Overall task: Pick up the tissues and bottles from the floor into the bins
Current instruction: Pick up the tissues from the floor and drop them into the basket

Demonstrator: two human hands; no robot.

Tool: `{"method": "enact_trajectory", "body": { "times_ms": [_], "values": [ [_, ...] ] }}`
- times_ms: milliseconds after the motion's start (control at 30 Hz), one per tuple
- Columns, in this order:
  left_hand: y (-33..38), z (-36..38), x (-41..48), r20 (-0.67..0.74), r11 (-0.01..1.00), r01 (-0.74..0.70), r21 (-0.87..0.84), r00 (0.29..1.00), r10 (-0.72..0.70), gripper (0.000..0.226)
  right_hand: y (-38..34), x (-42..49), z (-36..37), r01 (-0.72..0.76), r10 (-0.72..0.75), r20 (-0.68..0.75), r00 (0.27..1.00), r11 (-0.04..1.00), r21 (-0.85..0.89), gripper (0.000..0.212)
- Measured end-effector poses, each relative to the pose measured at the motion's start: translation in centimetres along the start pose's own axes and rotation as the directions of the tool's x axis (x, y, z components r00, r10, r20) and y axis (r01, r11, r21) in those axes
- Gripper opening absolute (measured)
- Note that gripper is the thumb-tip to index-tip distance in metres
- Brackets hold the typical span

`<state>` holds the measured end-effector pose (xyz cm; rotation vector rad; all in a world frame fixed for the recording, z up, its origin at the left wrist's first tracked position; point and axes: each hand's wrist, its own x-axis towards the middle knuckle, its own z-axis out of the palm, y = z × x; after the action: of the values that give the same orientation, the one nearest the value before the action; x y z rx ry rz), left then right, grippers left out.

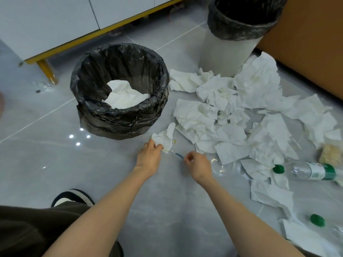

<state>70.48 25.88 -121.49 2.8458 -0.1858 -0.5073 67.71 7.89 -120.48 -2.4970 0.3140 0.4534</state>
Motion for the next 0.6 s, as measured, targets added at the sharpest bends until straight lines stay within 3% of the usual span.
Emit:
{"method": "enact_trajectory", "body": {
  "times_ms": [100, 233, 367, 467, 600],
  "values": [
    [-0.2, 0.7, -0.1, -0.014, 0.999, 0.012, 0.045, 1.0, -0.012, 0.042, -0.1, 0.5, -0.7, -0.026, 0.037, -0.039, 0.999, 0.972, 0.235, 0.01],
    [-0.1, 1.0, -0.2, -0.056, 0.997, 0.011, 0.08, 0.998, -0.006, 0.035, -0.8, 1.9, -1.1, 0.044, -0.026, -0.065, 0.998, 0.952, 0.302, 0.009],
    [-0.2, 1.4, -0.2, -0.045, 0.994, -0.01, 0.108, 0.999, 0.015, 0.024, -2.4, 3.6, -1.3, 0.222, -0.217, -0.046, 0.975, 0.961, 0.166, 0.009],
    [-0.8, 1.8, -0.5, -0.025, 0.989, -0.03, 0.142, 0.999, 0.034, 0.02, -4.4, 4.8, -1.6, 0.372, -0.371, 0.082, 0.925, 0.928, 0.004, 0.014],
    [-1.4, 2.2, -0.9, 0.008, 0.98, -0.097, 0.174, 0.995, 0.098, 0.025, -5.8, 5.8, -0.3, 0.441, -0.384, 0.302, 0.873, 0.885, -0.149, 0.02]
  ]
}}
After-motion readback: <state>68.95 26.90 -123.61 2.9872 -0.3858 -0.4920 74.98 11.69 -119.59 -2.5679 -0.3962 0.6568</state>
